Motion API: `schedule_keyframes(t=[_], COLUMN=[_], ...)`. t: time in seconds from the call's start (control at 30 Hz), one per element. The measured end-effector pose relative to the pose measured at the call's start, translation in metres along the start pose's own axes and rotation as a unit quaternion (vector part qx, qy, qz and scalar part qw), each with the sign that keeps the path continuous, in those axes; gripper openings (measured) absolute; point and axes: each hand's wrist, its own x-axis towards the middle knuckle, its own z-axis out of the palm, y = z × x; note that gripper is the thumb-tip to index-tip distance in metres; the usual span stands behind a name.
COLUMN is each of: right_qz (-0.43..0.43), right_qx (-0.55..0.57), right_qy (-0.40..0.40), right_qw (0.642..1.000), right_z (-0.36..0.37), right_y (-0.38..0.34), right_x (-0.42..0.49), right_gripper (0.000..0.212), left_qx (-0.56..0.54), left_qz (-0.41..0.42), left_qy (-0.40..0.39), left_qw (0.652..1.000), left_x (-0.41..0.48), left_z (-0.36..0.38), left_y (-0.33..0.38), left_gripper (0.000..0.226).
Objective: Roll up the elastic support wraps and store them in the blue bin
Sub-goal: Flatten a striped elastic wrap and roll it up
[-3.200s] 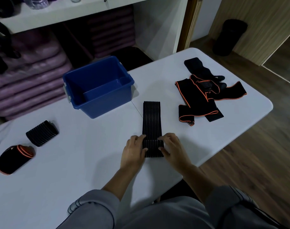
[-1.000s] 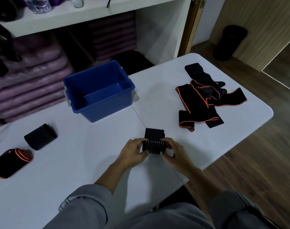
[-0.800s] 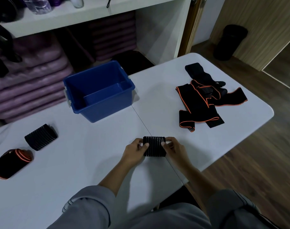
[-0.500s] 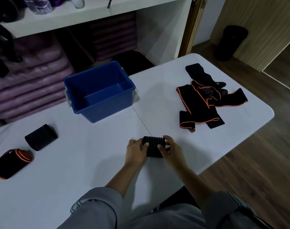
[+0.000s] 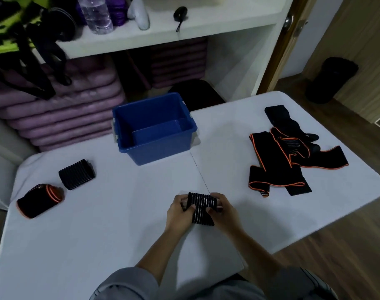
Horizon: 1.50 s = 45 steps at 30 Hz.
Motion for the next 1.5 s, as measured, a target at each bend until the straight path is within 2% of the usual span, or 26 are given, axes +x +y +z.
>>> schedule_keyframes(t=[0.2, 0.3, 0.4, 0.5, 0.7, 0.93, 1.2, 1.5], right_qz=[-0.082, -0.111, -0.147, -0.170, -0.179, -0.185, -0.276, -0.296], right_qx=[0.016, 0.027, 0.017, 0.006, -0.007, -0.038, -0.096, -0.083], right_qy=[-0.085, -0.144, -0.199, -0.233, -0.240, -0.221, -0.203, -0.208], right_qw=[0.993, 0.983, 0.969, 0.957, 0.954, 0.957, 0.935, 0.929], right_z=[0.031, 0.064, 0.101, 0.137, 0.207, 0.263, 0.269, 0.259], right_y=[-0.037, -0.061, -0.088, -0.113, -0.155, -0.168, -0.161, -0.158], right_x=[0.013, 0.019, 0.024, 0.026, 0.032, 0.053, 0.065, 0.061], right_gripper=[0.046, 0.039, 0.042, 0.044, 0.043, 0.045, 0.043, 0.045], left_qx=[-0.100, -0.136, -0.168, -0.170, -0.128, -0.062, 0.032, -0.017], left_qz=[-0.050, -0.066, -0.077, -0.086, -0.073, -0.074, -0.052, -0.058], left_qy=[0.132, 0.210, 0.287, 0.331, 0.350, 0.297, 0.294, 0.302], left_qw=[0.985, 0.966, 0.940, 0.924, 0.925, 0.950, 0.954, 0.951], left_x=[-0.013, -0.017, -0.016, -0.012, 0.007, 0.041, 0.052, 0.048], left_z=[-0.042, -0.067, -0.099, -0.134, -0.199, -0.242, -0.240, -0.244], left_y=[-0.014, -0.022, -0.032, -0.042, -0.063, -0.092, -0.108, -0.107], left_gripper=[0.023, 0.026, 0.025, 0.024, 0.029, 0.044, 0.047, 0.044])
